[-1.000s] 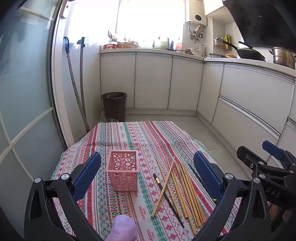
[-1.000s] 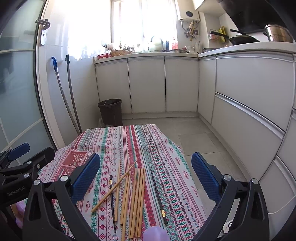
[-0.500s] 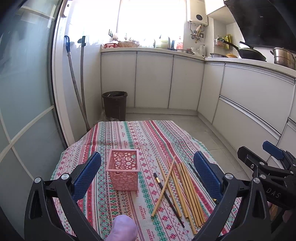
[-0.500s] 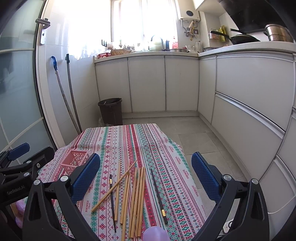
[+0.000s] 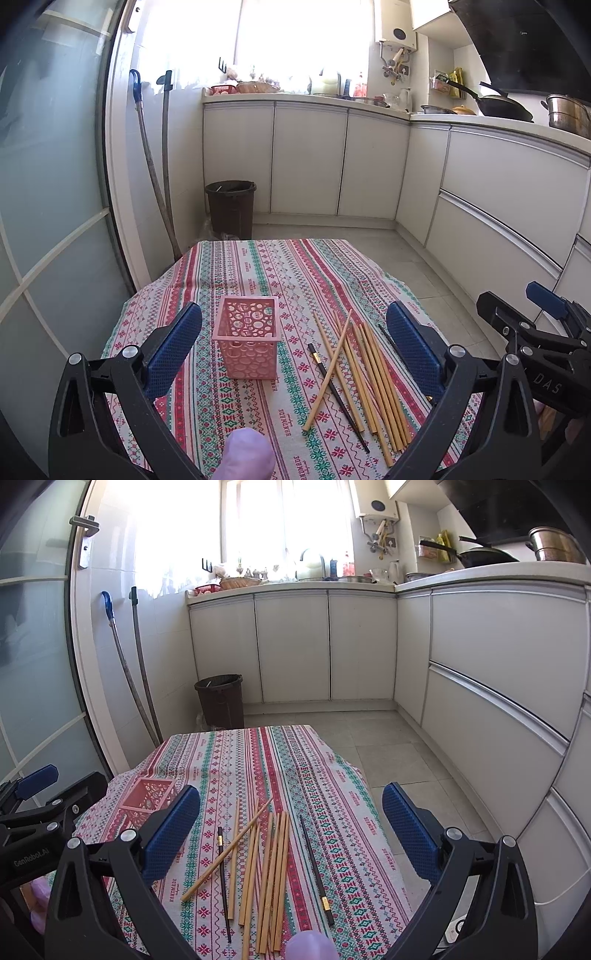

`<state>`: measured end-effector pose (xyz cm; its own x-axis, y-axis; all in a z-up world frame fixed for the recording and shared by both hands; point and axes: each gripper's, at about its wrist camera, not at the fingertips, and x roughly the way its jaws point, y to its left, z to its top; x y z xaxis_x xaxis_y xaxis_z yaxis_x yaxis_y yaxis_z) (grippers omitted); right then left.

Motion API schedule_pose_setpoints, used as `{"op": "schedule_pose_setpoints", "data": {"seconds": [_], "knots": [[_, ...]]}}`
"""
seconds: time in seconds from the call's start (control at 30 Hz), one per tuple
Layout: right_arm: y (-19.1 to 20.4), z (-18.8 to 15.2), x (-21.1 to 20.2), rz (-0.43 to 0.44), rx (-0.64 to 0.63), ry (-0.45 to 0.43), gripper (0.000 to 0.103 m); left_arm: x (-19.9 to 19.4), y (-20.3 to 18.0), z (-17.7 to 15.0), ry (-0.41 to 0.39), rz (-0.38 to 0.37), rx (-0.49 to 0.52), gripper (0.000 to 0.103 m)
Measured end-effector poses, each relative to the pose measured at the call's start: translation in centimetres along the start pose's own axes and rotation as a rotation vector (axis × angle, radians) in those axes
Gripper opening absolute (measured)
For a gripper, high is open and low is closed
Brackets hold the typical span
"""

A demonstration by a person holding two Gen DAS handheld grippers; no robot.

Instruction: Organize utensils

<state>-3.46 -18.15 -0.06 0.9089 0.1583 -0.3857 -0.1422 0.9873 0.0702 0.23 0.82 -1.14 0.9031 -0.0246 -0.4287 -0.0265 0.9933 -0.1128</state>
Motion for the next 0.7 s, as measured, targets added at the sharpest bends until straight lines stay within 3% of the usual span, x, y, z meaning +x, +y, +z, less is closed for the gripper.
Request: {"op": "schedule_pose_setpoints", "data": {"seconds": [0.17,0.27,0.5,0.6,0.7], "knots": [[-1.3,0.3,0.2,-0.017,0.065,0.009,0.096,1.0,0.0,0.2,0.052,-0.008,-0.012,0.096],[-3.5,1.1,0.9,-0.001,0.206,0.053,0.096,2.9,-1.0,0.1,0.143,-0.032,0.01,0.096],[-11.9,2.6,7.7,0.105,0.749,0.345,0.096,8.1,-6.0,-0.4,0.335,-0.091,0.159,0.096],[-13.6,3.2,11.3,0.164,0.867,0.448,0.096,11.5,-8.0,-0.5,0.452,-0.14,0.193,0.096],[-14.5,4.3,14.0,0.161,0.881,0.485,0.096,15.6,-9.6,-1.0,0.598,-0.175,0.286,0.096]]}}
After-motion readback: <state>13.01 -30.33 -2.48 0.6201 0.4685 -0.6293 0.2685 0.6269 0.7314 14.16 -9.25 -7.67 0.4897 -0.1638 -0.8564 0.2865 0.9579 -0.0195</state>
